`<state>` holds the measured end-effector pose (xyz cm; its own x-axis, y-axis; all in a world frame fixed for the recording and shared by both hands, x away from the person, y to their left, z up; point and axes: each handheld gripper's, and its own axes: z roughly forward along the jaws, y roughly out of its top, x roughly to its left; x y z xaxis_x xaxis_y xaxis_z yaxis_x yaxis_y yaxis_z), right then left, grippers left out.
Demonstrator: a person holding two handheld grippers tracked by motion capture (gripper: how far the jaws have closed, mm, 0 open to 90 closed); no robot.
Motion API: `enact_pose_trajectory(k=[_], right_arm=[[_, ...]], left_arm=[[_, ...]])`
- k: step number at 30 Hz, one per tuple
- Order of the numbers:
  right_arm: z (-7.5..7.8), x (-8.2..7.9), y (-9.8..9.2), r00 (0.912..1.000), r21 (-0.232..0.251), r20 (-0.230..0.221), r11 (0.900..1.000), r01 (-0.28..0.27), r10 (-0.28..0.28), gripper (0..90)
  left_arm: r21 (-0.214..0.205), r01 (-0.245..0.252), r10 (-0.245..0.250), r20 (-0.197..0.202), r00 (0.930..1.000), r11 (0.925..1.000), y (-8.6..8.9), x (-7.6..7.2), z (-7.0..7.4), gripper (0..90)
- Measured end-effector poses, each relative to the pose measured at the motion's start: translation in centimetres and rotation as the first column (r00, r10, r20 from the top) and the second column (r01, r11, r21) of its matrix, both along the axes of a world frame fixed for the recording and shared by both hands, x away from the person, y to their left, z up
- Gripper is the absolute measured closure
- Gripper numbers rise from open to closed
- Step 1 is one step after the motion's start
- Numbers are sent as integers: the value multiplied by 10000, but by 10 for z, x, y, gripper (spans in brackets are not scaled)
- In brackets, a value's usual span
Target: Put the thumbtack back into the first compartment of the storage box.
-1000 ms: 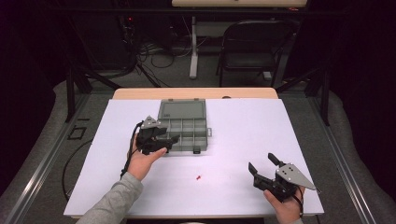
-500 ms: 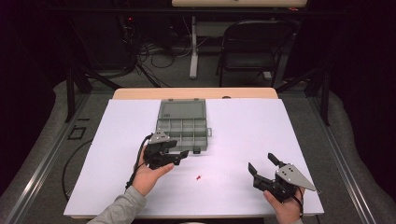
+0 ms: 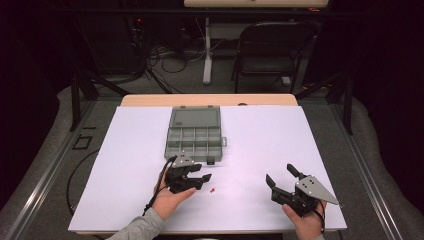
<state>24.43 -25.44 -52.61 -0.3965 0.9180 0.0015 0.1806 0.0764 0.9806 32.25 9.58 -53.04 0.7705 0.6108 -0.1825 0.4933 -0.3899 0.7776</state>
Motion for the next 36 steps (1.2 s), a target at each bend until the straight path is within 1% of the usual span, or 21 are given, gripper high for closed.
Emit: enact_pose_trajectory(k=[6,7,9,11,13,16,17,22,25,29,32,36], right_arm=[[0,0,0,10000,0,-9,10000,-11,11,203],[0,0,0,10000,-15,-9,10000,-16,16,203],[0,0,0,10000,-7,3,10000,-10,10,203],[0,0,0,10000,6,-11,10000,0,0,203],[0,1,-1,10000,-2,-21,10000,-4,4,203],[0,0,-1,10000,-12,-24,10000,0,0,203],[0,1,-1,10000,-3,-23,10000,-3,3,203],[-1,1,-1,10000,-3,-22,10000,-10,10,203],[0,0,-1,10000,-8,-28,10000,-11,11,203],[0,1,-1,10000,-2,-11,10000,1,-1,203],[0,1,-1,10000,-17,-20,10000,3,-3,203],[0,1,-1,10000,-22,-25,10000,-7,7,203]], left_arm=[[178,257,-251,-328,9991,9995,-8,-7,-9,556],[257,349,-340,-342,9988,9991,-10,-8,-11,580],[361,341,-328,-364,9988,9988,-13,-10,-14,602],[486,444,-424,-413,9982,9978,-15,-12,-17,646],[524,547,-519,-530,9972,9971,-17,-13,-19,678],[614,593,-561,-534,9970,9963,-19,-14,-21,715],[571,598,-565,-574,9967,9966,-20,-14,-22,729],[589,734,-689,-757,9947,9956,-21,-14,-26,764],[595,823,-772,-838,9935,9948,-22,-14,-28,768],[760,857,-789,-889,9929,9934,-23,-13,-31,786],[793,757,-691,-829,9942,9940,-24,-13,-32,818],[834,785,-721,-778,9944,9934,-23,-14,-32,831]])
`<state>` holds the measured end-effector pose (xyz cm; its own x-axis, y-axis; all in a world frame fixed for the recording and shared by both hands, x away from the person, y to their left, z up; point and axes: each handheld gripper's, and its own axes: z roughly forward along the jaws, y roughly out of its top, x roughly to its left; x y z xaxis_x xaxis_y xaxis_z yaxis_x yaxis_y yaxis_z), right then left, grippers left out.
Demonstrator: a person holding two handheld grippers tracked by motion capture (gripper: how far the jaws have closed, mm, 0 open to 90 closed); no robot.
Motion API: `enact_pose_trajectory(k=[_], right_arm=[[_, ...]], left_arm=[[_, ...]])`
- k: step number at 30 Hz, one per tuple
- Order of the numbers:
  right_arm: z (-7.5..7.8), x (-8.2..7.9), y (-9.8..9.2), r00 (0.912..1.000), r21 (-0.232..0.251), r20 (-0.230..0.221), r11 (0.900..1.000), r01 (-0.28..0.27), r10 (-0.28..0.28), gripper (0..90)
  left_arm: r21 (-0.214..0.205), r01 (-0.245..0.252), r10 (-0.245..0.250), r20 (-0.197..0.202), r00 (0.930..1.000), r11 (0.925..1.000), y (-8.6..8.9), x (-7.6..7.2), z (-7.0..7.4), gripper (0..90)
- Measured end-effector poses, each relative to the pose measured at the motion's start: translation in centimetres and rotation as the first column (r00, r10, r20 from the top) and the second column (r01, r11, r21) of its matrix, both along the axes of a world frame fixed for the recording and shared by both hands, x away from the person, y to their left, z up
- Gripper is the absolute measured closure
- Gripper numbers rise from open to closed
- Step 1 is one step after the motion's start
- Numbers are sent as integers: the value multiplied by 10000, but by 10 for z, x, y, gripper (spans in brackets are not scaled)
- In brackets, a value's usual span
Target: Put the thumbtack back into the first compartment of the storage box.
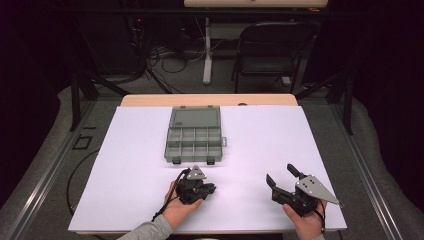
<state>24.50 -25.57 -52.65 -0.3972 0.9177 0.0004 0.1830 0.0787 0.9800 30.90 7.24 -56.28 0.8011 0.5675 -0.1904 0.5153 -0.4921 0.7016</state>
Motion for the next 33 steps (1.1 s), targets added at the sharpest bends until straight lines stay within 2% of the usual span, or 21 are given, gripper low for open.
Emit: enact_pose_trajectory(k=[33], right_arm=[[0,0,0,10000,19,-2,10000,-16,16,203]], left_arm=[[-205,-82,77,-226,9997,9998,2,2,0,852]])
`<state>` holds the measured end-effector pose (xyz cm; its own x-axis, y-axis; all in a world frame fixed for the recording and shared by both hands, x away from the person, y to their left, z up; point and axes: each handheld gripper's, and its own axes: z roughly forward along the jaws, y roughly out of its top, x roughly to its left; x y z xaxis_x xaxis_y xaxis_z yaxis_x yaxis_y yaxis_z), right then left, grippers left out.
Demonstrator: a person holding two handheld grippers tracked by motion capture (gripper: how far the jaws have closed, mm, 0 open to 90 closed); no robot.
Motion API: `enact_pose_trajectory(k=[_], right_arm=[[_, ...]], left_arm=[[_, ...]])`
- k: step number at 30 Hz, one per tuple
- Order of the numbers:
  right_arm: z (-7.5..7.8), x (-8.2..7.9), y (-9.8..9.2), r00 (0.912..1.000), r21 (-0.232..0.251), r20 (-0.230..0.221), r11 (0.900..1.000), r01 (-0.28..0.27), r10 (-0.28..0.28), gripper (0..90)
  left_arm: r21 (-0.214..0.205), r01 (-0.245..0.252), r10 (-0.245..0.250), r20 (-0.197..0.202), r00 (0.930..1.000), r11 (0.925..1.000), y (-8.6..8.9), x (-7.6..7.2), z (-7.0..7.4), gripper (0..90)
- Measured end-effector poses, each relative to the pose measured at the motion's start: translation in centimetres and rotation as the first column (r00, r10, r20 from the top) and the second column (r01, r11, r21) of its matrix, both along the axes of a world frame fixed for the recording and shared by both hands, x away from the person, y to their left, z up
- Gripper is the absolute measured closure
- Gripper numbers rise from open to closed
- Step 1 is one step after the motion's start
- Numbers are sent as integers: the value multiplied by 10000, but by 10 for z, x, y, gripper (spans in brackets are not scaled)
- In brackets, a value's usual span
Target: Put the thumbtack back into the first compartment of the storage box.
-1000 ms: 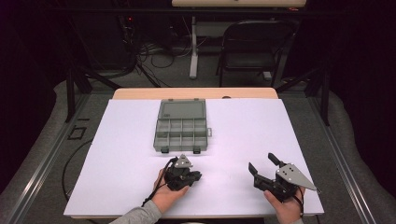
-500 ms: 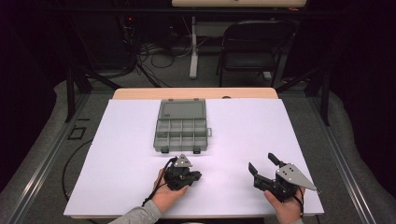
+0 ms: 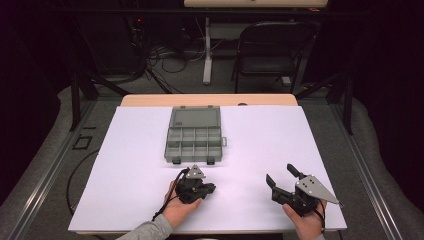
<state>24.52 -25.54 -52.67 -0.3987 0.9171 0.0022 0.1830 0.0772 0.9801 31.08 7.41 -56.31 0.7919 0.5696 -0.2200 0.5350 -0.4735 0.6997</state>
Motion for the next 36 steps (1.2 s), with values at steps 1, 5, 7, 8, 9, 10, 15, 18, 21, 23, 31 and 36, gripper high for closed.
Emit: enact_pose_trajectory(k=[1,5,7,8,9,10,15,18,21,23,31,36], right_arm=[[0,0,0,10000,-4,4,10000,5,-5,203],[0,0,0,10000,-11,-2,10000,3,-3,203],[0,0,0,10000,-22,5,10000,3,-3,203],[0,0,0,10000,-25,6,10000,5,-5,203],[0,0,0,10000,-20,3,10000,4,-4,203],[0,0,0,10000,-11,-11,10000,6,-6,203],[0,0,0,10000,-23,-4,10000,6,-6,203],[0,0,0,10000,-9,8,10000,4,-4,203],[0,0,0,10000,-12,-16,10000,4,-4,203],[0,0,-1,10000,-22,15,10000,6,-6,203],[0,0,-2,10000,31,10,10000,28,-28,203],[0,0,-2,10000,38,-6,10000,26,-26,203]], left_arm=[[-3,-5,5,-11,10000,10000,0,0,0,852],[-35,-46,46,18,10000,10000,1,0,2,852],[-91,-62,63,55,10000,9999,2,1,3,852],[-110,-61,62,83,9999,9999,2,1,4,852],[-124,-75,76,76,9999,9999,3,1,5,852],[-191,-117,119,91,9999,9997,3,1,6,852],[-325,-208,213,156,9997,9993,8,3,12,852],[-351,-249,255,171,9995,9991,12,5,16,852],[-400,-366,374,205,9991,9985,17,8,20,852],[-481,-461,474,268,9985,9978,20,10,23,852],[-583,-904,935,534,9942,9942,38,19,35,852],[-748,-1265,1312,613,9895,9891,52,25,44,852]])
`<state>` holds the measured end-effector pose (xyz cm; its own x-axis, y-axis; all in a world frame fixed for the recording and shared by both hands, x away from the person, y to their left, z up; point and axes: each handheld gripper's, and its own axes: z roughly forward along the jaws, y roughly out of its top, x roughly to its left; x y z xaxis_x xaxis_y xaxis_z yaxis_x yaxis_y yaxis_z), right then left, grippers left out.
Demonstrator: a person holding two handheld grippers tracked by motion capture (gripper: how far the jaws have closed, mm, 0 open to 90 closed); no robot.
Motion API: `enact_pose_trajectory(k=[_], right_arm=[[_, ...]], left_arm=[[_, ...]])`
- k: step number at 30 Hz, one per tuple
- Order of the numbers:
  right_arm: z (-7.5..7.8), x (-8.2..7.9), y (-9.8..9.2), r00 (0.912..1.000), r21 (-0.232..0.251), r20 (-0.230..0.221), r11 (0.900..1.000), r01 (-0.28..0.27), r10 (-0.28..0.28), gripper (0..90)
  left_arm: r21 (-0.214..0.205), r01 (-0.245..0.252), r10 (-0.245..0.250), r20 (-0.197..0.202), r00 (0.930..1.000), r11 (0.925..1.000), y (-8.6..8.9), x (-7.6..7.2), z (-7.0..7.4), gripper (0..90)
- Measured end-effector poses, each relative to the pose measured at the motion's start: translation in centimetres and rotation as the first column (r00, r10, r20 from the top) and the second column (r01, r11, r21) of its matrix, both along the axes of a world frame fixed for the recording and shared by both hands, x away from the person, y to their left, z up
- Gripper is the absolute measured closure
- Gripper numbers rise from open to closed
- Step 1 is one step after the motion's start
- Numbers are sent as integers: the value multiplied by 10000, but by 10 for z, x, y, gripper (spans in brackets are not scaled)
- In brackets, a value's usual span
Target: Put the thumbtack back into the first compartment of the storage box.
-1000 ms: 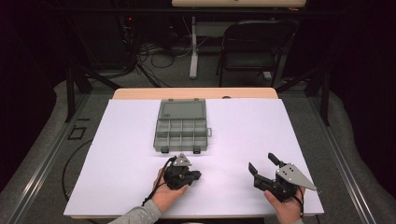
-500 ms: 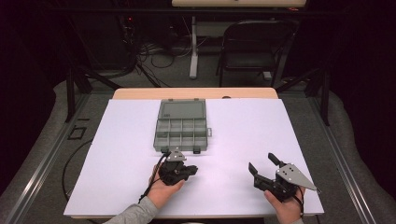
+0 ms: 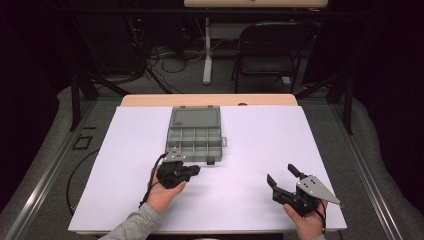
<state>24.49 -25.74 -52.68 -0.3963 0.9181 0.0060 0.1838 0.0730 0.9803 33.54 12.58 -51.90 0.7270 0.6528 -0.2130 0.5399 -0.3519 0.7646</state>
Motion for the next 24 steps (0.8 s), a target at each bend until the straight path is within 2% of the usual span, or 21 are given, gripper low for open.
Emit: enact_pose_trajectory(k=[8,15,24], right_arm=[[0,-1,1,10000,-52,-7,10000,-13,13,203],[0,0,1,10000,-32,-26,10000,-6,5,203],[-1,0,2,10000,-44,-62,10000,-11,11,203]], left_arm=[[-226,-535,536,45,9986,9983,23,9,10,852],[-349,-1125,1126,23,9936,9930,43,18,16,852],[-404,-1584,1585,-6,9874,9866,56,27,20,852]])
